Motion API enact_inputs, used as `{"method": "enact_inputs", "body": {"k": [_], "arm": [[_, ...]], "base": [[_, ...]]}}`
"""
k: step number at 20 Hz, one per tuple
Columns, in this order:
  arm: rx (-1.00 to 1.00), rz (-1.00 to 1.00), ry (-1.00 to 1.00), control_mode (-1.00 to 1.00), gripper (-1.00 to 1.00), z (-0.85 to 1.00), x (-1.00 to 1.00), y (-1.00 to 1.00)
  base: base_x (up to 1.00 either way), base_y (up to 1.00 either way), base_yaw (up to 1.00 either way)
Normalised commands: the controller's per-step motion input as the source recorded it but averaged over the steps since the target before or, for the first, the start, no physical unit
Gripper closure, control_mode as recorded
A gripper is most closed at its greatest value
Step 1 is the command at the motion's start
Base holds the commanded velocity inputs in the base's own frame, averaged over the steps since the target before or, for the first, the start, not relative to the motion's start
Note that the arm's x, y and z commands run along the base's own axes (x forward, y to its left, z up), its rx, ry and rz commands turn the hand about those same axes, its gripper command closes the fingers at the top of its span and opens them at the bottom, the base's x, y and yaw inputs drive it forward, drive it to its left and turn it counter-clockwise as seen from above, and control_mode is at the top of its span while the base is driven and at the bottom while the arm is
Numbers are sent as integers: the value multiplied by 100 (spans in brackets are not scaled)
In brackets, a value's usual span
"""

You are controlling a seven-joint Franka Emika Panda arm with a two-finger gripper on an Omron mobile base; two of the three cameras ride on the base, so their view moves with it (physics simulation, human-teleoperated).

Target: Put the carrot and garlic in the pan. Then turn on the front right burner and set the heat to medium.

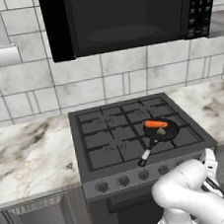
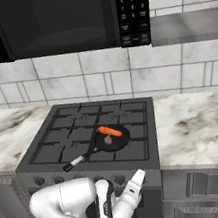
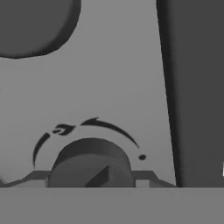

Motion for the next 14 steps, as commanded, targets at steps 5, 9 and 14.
{"method": "enact_inputs", "body": {"k": [5,9,14], "arm": [[-23,80,-4,-100,100,-5,0,0],[-19,87,0,-100,100,-14,0,0],[-14,91,0,-100,100,-17,0,0]], "base": [[0,0,0],[0,0,0],[0,0,0]]}}
